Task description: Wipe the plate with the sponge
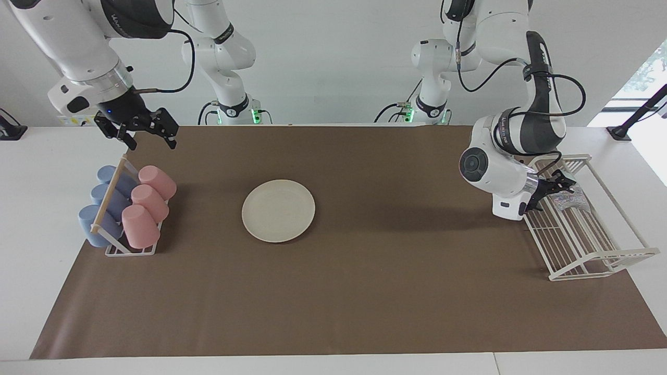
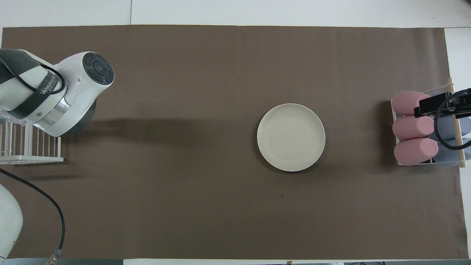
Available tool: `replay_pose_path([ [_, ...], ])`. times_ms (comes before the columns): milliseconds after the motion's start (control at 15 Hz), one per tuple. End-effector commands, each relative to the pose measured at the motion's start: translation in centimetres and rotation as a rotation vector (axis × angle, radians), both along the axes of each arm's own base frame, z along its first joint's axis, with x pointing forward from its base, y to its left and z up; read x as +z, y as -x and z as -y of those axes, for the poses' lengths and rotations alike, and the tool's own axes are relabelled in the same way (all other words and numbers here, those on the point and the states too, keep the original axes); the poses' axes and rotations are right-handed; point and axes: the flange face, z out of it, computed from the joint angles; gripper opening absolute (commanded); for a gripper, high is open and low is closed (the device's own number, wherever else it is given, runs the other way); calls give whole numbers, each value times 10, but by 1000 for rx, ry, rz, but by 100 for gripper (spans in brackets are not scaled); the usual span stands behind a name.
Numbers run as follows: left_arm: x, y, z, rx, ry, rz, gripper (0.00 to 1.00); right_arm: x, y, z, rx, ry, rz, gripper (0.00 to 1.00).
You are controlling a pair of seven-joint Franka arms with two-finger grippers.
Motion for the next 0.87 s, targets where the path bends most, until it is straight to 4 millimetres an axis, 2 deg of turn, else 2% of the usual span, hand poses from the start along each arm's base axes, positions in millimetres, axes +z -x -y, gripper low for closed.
replay_pose_path([
  [0, 7, 4, -2, -1, 23, 18, 100, 2, 6, -3, -7, 15, -5, 100],
  [201, 15, 3, -2, 22, 68, 26, 100, 2, 6, -2, -11, 15, -5, 100],
  [401, 52, 2, 1, 45, 193, 33, 100, 3, 6, -3, -8, 15, -4, 100],
  [468, 66, 4, -6, 70, 245, 41, 100, 2, 6, -3, -10, 15, -5, 100],
  [669, 98, 13, -6, 111, 366, 74, 100, 2, 6, -3, -8, 15, -5, 100],
  [735, 110, 17, -9, 128, 414, 92, 100, 2, 6, -3, -10, 15, -5, 100],
  [802, 126, 20, -20, 147, 470, 106, 100, 2, 6, -3, -10, 15, -5, 100],
])
